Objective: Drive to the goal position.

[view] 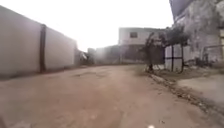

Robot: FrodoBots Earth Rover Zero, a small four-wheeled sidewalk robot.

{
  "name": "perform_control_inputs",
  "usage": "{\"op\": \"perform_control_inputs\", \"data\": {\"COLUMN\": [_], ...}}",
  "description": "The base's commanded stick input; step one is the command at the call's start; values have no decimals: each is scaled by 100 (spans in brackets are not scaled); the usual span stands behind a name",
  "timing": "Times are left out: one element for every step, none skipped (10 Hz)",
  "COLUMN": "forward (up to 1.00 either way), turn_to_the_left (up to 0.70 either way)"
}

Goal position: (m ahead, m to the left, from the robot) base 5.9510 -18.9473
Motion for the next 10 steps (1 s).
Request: {"op": "perform_control_inputs", "data": {"forward": [50, 50, 50, 50, 50, 50, 50, 50, 50, 50], "turn_to_the_left": [1, 1, 1, -1, -10, -18, -27, -36, -45, 1]}}
